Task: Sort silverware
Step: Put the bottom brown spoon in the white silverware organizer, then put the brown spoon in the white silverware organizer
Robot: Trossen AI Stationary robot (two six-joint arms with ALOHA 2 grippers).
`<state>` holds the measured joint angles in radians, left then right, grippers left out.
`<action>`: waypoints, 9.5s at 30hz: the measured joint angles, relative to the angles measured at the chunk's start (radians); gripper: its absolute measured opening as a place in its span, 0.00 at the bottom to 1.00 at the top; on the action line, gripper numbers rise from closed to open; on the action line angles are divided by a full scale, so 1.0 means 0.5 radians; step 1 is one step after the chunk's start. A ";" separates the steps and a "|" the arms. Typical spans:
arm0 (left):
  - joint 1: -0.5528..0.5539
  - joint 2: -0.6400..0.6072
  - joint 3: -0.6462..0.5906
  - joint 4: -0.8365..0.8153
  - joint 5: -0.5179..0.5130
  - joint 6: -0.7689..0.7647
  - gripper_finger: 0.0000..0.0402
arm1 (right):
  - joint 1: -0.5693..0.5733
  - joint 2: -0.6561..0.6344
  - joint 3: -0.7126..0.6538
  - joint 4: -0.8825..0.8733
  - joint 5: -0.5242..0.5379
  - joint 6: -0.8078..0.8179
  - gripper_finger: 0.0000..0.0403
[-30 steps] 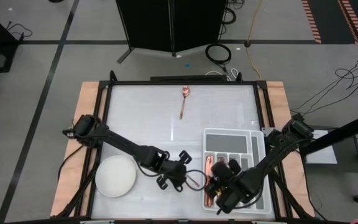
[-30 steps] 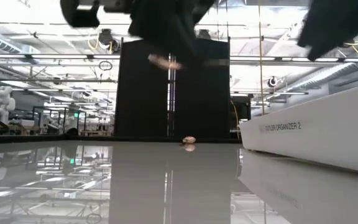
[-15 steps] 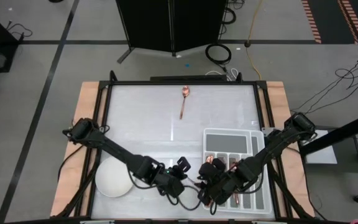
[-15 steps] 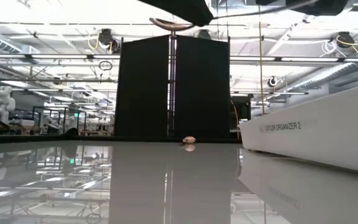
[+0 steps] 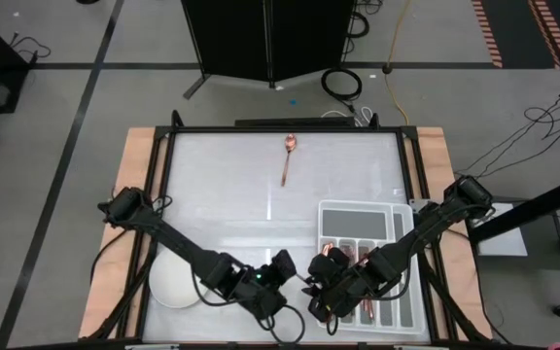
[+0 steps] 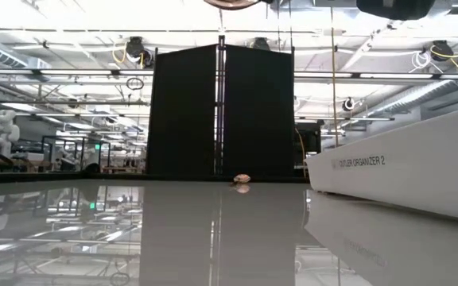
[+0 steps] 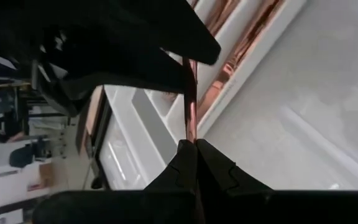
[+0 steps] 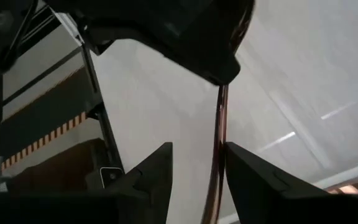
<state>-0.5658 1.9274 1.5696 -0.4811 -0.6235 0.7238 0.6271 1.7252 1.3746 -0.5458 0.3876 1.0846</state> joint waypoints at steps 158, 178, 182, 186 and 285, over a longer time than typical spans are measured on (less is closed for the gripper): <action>1.946 0.620 0.335 -0.758 1.261 -2.316 0.34 | 0.612 -0.301 -0.099 -1.989 0.635 1.629 0.22; 1.847 0.619 0.334 -0.780 1.306 -2.285 0.34 | 0.623 -0.301 -0.098 -1.858 0.636 1.575 0.22; 1.838 0.619 0.333 -0.782 1.272 -2.256 0.34 | 0.623 -0.301 -0.098 -1.858 0.636 1.570 0.22; 1.838 0.568 0.331 -0.792 1.251 -2.267 0.34 | 0.623 -0.301 -0.098 -1.856 0.634 1.568 0.22; 2.155 -1.941 -2.093 0.766 2.016 -2.082 0.34 | -1.743 0.107 -0.098 0.217 -0.111 -0.658 0.22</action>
<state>0.5117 0.9569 0.5229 -0.0979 0.3845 -0.3172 -0.2441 1.7786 1.3258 -0.4374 0.3320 0.7556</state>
